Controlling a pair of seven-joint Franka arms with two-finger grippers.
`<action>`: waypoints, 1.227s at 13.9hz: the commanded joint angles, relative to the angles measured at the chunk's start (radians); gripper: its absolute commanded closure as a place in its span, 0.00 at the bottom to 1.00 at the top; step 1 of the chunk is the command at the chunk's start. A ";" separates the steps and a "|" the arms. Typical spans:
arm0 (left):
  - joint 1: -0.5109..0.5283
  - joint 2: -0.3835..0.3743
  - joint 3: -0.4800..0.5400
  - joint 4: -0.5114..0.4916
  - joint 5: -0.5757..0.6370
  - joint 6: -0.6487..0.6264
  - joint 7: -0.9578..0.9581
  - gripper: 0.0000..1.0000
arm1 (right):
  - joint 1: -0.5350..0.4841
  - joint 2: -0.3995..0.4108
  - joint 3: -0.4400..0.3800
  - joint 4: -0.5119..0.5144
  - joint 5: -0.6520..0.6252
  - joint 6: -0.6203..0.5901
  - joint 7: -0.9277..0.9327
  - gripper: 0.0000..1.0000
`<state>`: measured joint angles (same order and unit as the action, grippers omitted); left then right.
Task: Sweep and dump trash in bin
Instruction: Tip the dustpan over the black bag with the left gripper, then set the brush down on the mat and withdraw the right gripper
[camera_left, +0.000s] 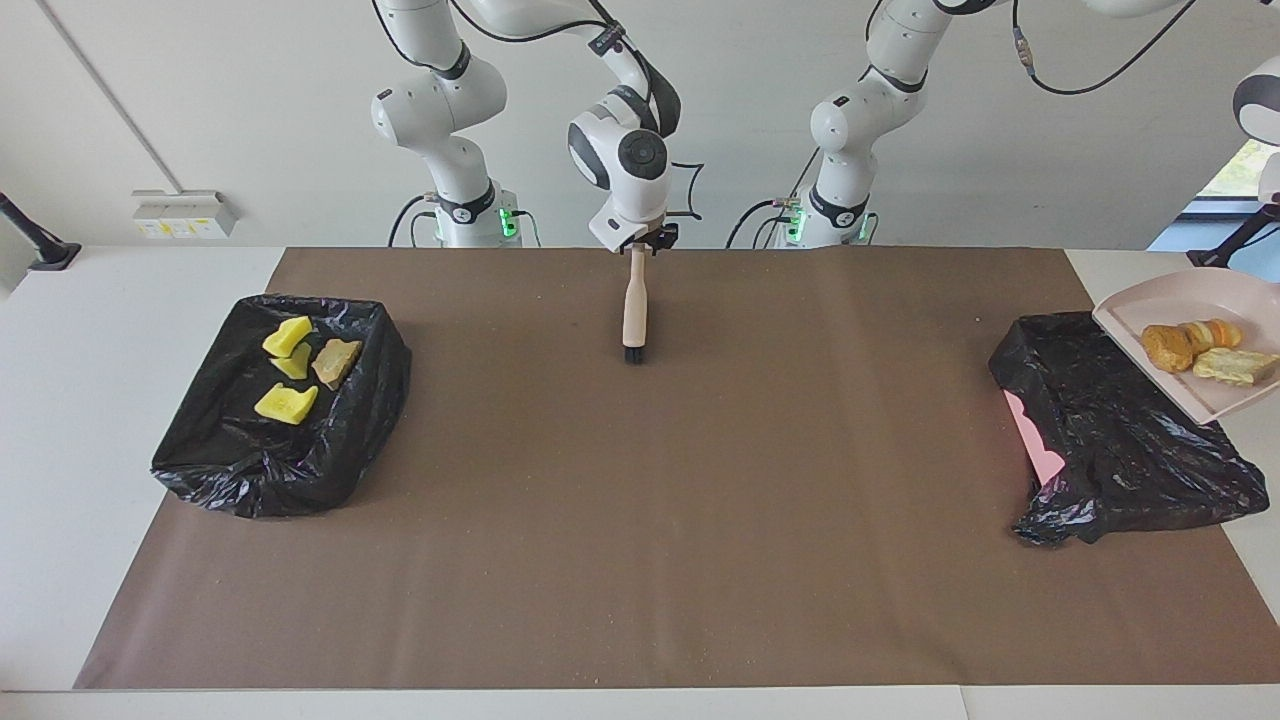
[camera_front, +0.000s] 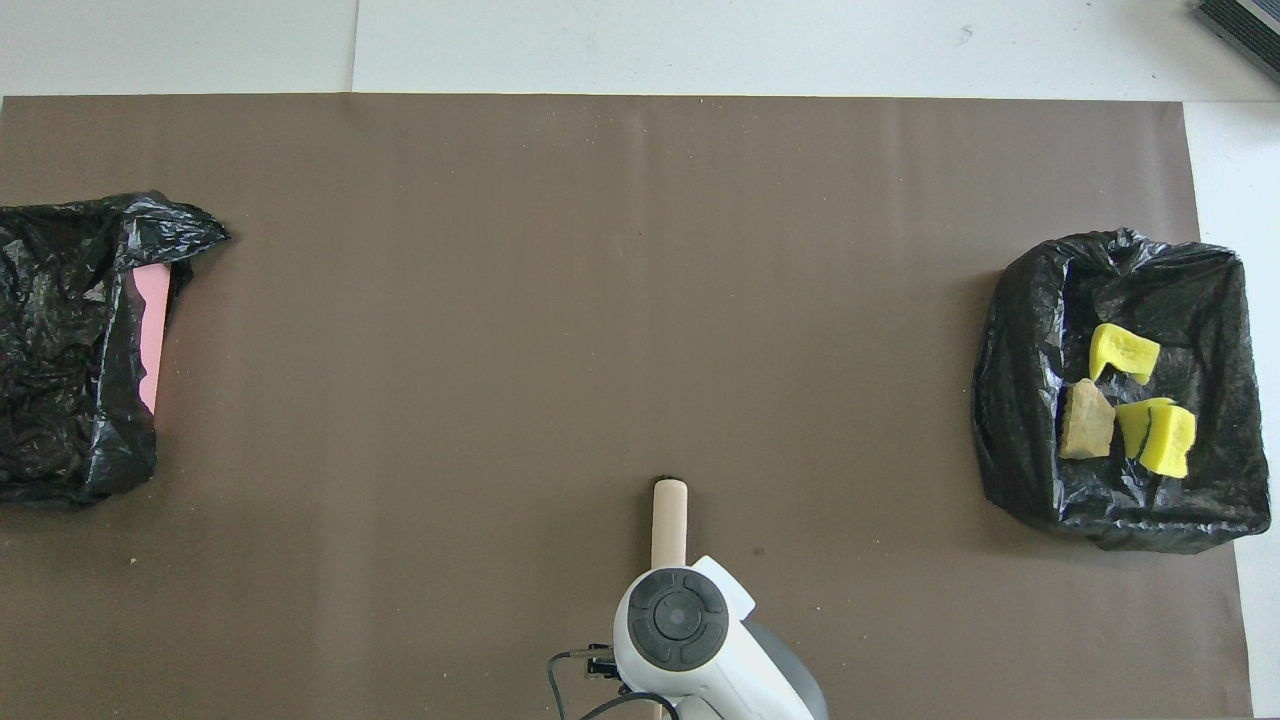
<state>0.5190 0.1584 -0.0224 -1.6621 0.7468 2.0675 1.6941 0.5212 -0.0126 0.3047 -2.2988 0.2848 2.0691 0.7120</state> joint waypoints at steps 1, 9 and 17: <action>-0.022 -0.052 0.002 -0.079 0.112 0.005 -0.131 1.00 | -0.099 0.017 0.002 0.083 -0.090 0.002 -0.028 0.00; -0.115 -0.065 -0.004 -0.010 0.287 -0.153 -0.180 1.00 | -0.296 -0.026 -0.001 0.300 -0.318 -0.133 -0.128 0.00; -0.287 -0.112 -0.025 -0.030 -0.211 -0.363 -0.399 1.00 | -0.510 -0.035 -0.009 0.623 -0.326 -0.444 -0.387 0.00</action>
<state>0.2883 0.0621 -0.0616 -1.6745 0.6271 1.7536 1.3760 0.0511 -0.0502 0.2860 -1.7335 -0.0255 1.6749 0.3684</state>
